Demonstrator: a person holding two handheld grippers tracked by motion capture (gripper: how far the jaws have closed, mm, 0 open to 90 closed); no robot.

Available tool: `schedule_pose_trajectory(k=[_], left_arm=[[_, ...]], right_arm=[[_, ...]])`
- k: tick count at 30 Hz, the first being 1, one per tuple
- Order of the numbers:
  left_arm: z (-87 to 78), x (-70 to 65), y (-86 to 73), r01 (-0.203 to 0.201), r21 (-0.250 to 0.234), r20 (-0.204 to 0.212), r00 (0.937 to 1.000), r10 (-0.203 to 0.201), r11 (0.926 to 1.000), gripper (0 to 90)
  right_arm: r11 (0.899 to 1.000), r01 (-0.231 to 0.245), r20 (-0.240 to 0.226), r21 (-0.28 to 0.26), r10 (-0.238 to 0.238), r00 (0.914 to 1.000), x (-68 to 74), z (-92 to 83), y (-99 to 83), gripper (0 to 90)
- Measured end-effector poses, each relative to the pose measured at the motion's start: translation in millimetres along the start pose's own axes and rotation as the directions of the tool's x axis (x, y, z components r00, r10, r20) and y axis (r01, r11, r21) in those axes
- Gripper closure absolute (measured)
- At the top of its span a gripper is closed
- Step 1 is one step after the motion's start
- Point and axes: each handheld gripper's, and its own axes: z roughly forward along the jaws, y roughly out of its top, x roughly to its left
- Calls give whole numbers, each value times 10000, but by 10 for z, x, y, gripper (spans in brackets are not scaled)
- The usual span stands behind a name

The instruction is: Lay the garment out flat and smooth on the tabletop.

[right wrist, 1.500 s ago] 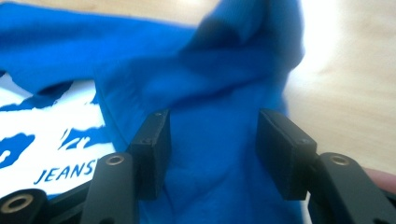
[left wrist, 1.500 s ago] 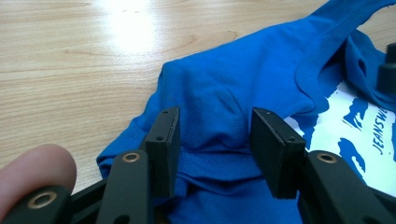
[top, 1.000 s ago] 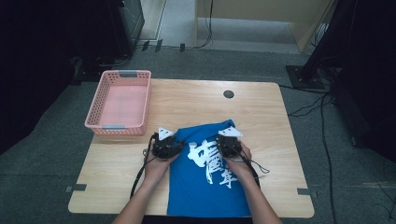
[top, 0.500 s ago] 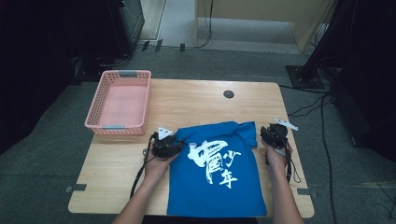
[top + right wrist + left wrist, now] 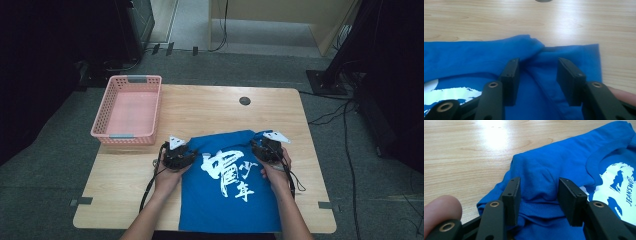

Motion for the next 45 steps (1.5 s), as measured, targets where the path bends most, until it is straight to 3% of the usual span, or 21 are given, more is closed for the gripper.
schedule_pose_trajectory(k=[5, 6, 8, 10, 12, 14, 16, 18, 21, 23, 26, 28, 30, 31, 33, 34, 36, 38, 40, 45], left_arm=[[6, 59, 11, 576, -38, 140, 9982, -576, 9983, 642], [11, 58, 15, 591, 5, 178, 9981, -591, 9983, 695], [27, 51, 26, 450, 162, 236, 9987, -454, 9989, 775], [35, 46, 37, 423, 243, 212, 9989, -428, 9988, 856], [44, 53, 60, 428, 312, 293, 9986, -437, 9986, 873], [50, 66, 92, 442, 310, 312, 9985, -451, 9985, 876], [47, 98, 155, 746, 190, 343, 9966, -752, 9970, 876], [39, 147, 237, 1387, 22, 642, 9883, -1386, 9903, 876], [73, 237, 373, 2572, -7, 1067, 9609, -2556, 9664, 875], [121, 293, 452, 2916, -69, 902, 9528, -2899, 9565, 874], [211, 378, 545, 3413, -266, 317, 9397, -3404, 9396, 855], [239, 412, 592, 3612, -645, 44, 9323, -3617, 9302, 773], [227, 430, 632, 3624, -979, -136, 9308, -3654, 9269, 659], [212, 430, 648, 3509, -1078, -152, 9350, -3544, 9302, 626], [173, 406, 663, 3043, -1208, -359, 9499, -3105, 9449, 564], [160, 395, 660, 2767, -1208, -460, 9578, -2839, 9533, 548], [143, 377, 634, 2376, -1199, -678, 9667, -2467, 9639, 525], [134, 364, 600, 2100, -1177, -944, 9706, -2215, 9706, 512], [118, 333, 574, 1717, -1274, -1545, 9694, -1906, 9769, 489], [9, 261, 566, 1004, -1834, -1872, 9730, -1350, 9779, 499]], right_arm=[[9998, -58, -405, 173, 65, 9992, 51, 92, 39, 562], [9994, -99, -721, 331, 123, 9973, 66, 126, 56, 560], [9978, 13, -840, 657, 42, 9965, 109, 191, 79, 566], [9948, 246, -808, 985, -166, 9966, 148, 262, 91, 707], [9943, 334, -907, 1015, -242, 9956, 166, 300, 101, 835], [9942, 474, -1108, 963, -367, 9932, 187, 327, 139, 856], [9962, 374, -1317, 786, -268, 9909, 188, 336, 196, 857], [9982, 92, -1457, 594, -5, 9893, 176, 342, 269, 857], [9991, -216, -1486, 377, 270, 9885, 157, 382, 385, 856], [9992, -314, -1366, 236, 343, 9900, 153, 431, 456, 856], [9972, -747, -1147, -13, 741, 9906, 133, 533, 545, 803], [9932, -1117, -885, -318, 1085, 9902, 117, 586, 591, 721], [9886, -1369, -613, -631, 1331, 9892, 92, 608, 626, 680], [9857, -1519, -605, -733, 1476, 9872, 83, 600, 641, 664], [9847, -1525, -650, -845, 1472, 9870, 72, 563, 656, 640], [9864, -1407, -674, -854, 1352, 9885, 72, 544, 655, 621], [9913, -1069, -579, -769, 1026, 9930, 79, 511, 632, 596], [9940, -847, -510, -691, 812, 9954, 76, 494, 593, 588], [9959, -656, -378, -624, 633, 9973, 74, 489, 548, 577], [9982, -89, 1, -595, 89, 10000, 78, 452, 455, 532]])
